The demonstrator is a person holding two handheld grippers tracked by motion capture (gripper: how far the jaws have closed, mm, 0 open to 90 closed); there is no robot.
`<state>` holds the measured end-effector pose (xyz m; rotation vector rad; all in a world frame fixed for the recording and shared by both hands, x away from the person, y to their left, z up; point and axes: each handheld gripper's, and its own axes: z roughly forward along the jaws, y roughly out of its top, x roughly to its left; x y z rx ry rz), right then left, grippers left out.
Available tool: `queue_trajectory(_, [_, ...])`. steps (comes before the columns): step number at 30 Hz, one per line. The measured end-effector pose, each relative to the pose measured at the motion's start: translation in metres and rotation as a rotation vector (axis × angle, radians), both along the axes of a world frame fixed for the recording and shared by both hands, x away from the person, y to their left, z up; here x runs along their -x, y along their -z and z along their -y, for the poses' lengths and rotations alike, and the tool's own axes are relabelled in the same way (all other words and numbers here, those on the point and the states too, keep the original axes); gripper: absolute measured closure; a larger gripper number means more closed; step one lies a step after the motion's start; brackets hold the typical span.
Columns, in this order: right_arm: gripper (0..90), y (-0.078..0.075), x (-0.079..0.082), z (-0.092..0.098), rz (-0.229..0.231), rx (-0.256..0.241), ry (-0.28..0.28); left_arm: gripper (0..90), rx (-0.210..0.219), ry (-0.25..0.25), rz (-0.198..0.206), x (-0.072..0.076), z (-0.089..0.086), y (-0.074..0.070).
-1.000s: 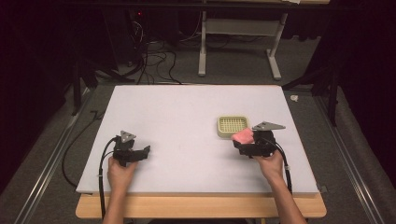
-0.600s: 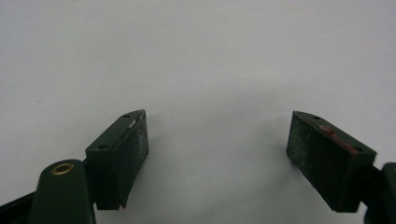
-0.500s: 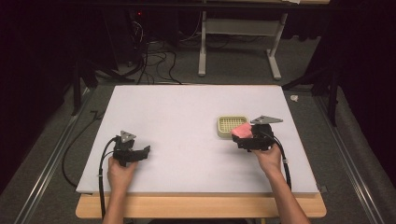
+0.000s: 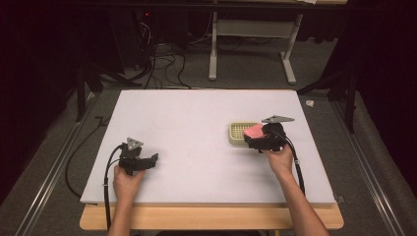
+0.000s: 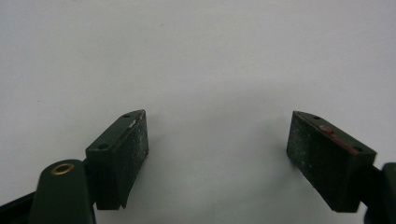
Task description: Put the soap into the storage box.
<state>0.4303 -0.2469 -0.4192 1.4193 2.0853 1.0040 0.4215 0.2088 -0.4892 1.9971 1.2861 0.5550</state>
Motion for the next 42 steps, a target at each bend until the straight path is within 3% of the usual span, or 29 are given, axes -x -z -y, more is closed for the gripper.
queue_trajectory(8, [14.0, 0.004, -0.016, -0.005, 0.001, -0.005, 0.03, 21.3, 0.0, 0.0, -0.001, 0.0, 0.0, 0.0])
queue_trajectory(15, [14.0, 0.004, -0.025, -0.014, 0.002, 0.006, 0.024, 21.4, -0.001, 0.0, 0.0, 0.0, 0.0, 0.0])
queue_trajectory(42, [13.9, 0.028, -0.047, -0.028, -0.079, 0.06, 0.057, 21.4, -0.001, 0.0, 0.0, 0.0, 0.0, 0.0])
